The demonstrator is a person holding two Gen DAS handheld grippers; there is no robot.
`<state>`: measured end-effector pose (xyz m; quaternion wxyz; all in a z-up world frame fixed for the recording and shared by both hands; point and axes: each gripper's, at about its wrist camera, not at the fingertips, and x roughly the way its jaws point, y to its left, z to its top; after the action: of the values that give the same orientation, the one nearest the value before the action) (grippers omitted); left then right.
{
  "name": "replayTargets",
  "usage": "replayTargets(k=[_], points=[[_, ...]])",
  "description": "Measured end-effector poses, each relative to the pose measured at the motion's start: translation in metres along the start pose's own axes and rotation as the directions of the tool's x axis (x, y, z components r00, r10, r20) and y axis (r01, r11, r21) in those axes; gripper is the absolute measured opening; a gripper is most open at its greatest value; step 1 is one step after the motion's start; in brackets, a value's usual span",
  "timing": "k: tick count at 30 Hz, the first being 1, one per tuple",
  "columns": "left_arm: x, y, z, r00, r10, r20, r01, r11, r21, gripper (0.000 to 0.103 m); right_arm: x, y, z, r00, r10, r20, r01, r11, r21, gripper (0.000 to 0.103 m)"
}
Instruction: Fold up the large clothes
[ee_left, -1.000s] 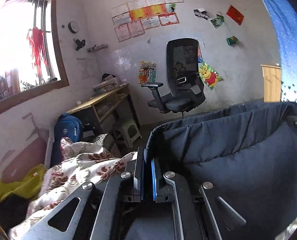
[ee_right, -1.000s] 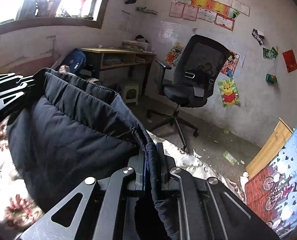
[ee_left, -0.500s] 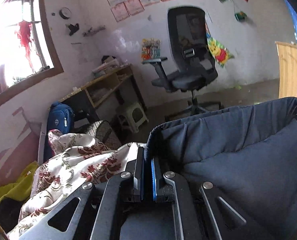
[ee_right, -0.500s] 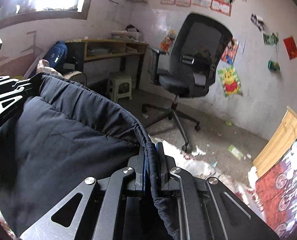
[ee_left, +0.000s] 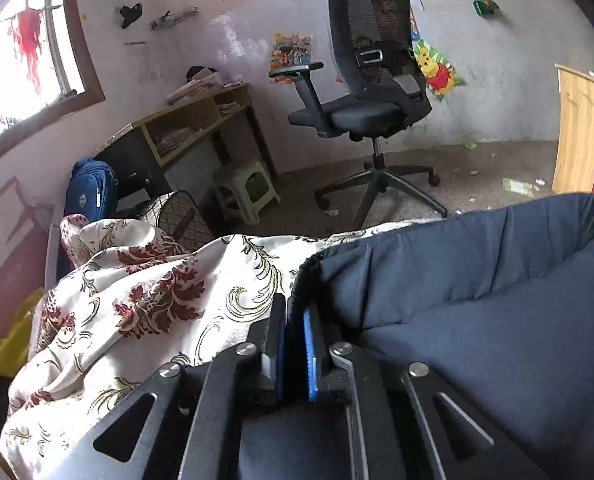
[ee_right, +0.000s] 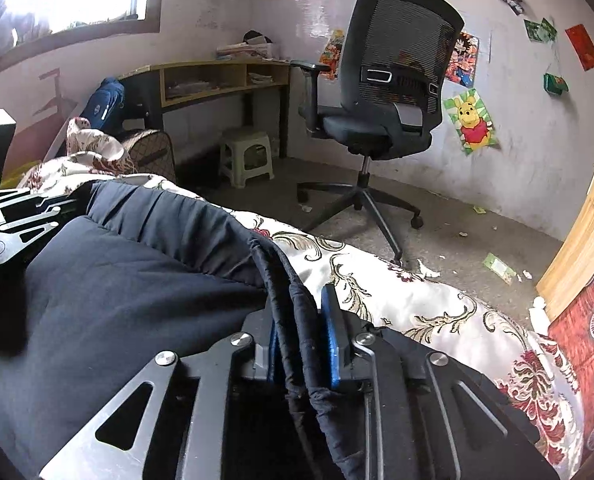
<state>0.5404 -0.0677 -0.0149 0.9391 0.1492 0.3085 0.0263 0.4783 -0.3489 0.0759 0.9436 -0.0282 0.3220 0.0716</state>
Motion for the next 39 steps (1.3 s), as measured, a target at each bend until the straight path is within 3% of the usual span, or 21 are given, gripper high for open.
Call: replayTargets(k=[2,3,4,6,9,11,14,17,21,24,28,34,39], points=[[-0.005,0.004,0.000,1.000,0.006,0.021,-0.005,1.000,-0.019,0.022,-0.006,-0.005,0.000,1.000,0.006,0.010,-0.007,1.000,0.022,0.027],[-0.010,0.007,-0.001,0.999,0.004,0.040,-0.003,1.000,-0.031,0.034,-0.009,-0.008,0.000,1.000,0.010,0.017,-0.011,0.999,0.035,0.031],[-0.016,0.010,-0.002,0.998,0.003,0.066,0.000,0.999,-0.045,0.053,-0.013,-0.011,-0.001,0.999,0.015,0.028,-0.016,0.999,0.047,0.041],[-0.029,0.016,-0.004,0.993,0.016,0.118,-0.008,0.997,-0.072,0.074,-0.025,-0.015,-0.002,0.998,0.020,0.065,-0.025,0.997,0.071,0.053],[-0.044,0.022,-0.003,0.988,-0.003,0.152,0.018,0.995,-0.099,0.075,-0.047,-0.018,-0.003,0.993,0.002,0.116,-0.013,0.995,0.096,0.063],[-0.051,0.026,-0.003,0.988,-0.039,0.149,0.058,0.991,-0.121,0.077,-0.067,-0.019,-0.006,0.987,-0.035,0.159,0.015,0.992,0.128,0.082],[-0.068,0.034,-0.007,0.979,-0.113,0.171,0.140,0.978,-0.154,0.083,-0.100,-0.017,-0.014,0.970,-0.030,0.240,-0.010,0.986,0.166,0.093],[-0.081,0.035,-0.015,0.962,-0.197,0.187,0.223,0.966,-0.134,0.084,-0.110,-0.008,-0.026,0.975,0.024,0.220,-0.053,0.990,0.127,0.094],[-0.086,0.027,-0.034,0.948,-0.273,0.165,0.287,0.955,-0.073,0.084,-0.086,0.002,-0.047,0.990,0.104,0.091,-0.114,0.987,0.110,0.094],[-0.078,0.019,-0.048,0.943,-0.310,0.116,0.317,0.947,-0.049,0.085,-0.063,0.006,-0.061,0.993,0.114,0.019,-0.115,0.987,0.112,0.094],[-0.055,0.002,-0.059,0.956,-0.288,0.058,0.288,0.958,0.006,0.090,-0.041,0.007,-0.066,0.993,0.115,-0.011,-0.112,0.985,0.133,0.094],[-0.022,-0.007,-0.039,0.968,-0.251,0.016,0.251,0.968,-0.020,0.096,0.000,-0.009,-0.051,0.996,0.063,-0.062,-0.054,0.990,0.133,0.094],[0.007,0.000,-0.024,0.957,-0.288,-0.022,0.285,0.954,-0.092,0.102,0.027,-0.033,-0.038,0.998,0.016,-0.066,-0.003,0.981,0.192,0.094]])
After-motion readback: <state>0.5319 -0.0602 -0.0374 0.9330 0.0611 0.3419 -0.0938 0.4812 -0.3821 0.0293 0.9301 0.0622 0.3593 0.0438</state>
